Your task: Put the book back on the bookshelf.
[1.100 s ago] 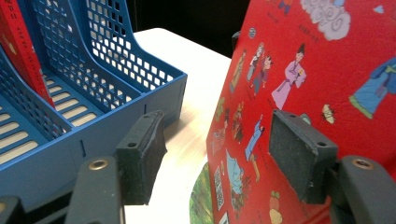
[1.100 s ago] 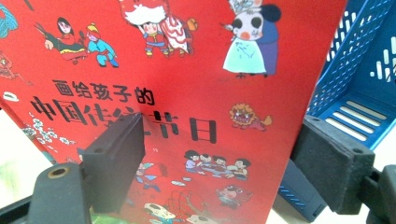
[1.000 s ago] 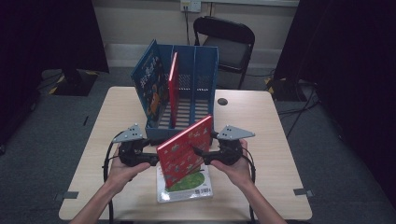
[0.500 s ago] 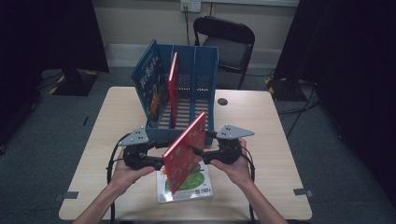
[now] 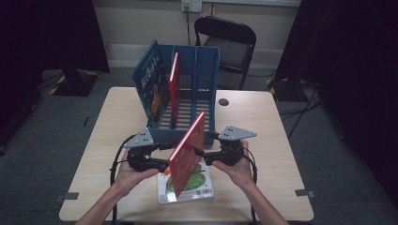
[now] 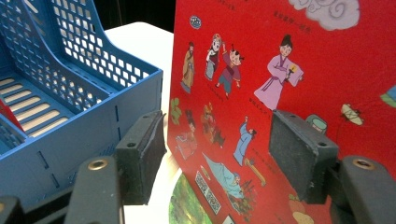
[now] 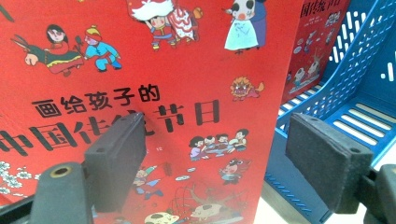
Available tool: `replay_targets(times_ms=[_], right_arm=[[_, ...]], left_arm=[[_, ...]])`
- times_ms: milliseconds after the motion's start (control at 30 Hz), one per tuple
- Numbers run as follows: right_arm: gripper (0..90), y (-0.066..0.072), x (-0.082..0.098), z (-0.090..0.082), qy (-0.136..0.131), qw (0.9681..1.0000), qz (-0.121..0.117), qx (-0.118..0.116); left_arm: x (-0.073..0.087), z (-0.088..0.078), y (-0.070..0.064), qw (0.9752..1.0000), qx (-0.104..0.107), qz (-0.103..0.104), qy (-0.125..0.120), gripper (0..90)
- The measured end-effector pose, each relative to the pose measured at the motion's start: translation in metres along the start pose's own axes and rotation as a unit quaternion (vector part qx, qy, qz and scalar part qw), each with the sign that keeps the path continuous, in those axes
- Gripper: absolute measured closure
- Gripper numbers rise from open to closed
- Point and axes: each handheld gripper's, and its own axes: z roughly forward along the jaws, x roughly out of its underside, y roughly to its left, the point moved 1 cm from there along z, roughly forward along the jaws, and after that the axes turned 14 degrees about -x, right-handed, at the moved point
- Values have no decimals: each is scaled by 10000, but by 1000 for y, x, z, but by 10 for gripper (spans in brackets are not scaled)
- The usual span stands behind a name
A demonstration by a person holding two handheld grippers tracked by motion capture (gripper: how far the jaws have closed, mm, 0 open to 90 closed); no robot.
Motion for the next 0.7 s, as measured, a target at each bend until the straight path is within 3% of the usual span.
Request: replay_targets(times_ms=[200,700], right_arm=[[209,1,2,-2,-38,10000,-8,-54],[230,3,-1,5,-18,10000,-43,-52]], left_arm=[[0,0,-4,10000,39,83,11,384],[0,5,-8,10000,23,60,33,307]])
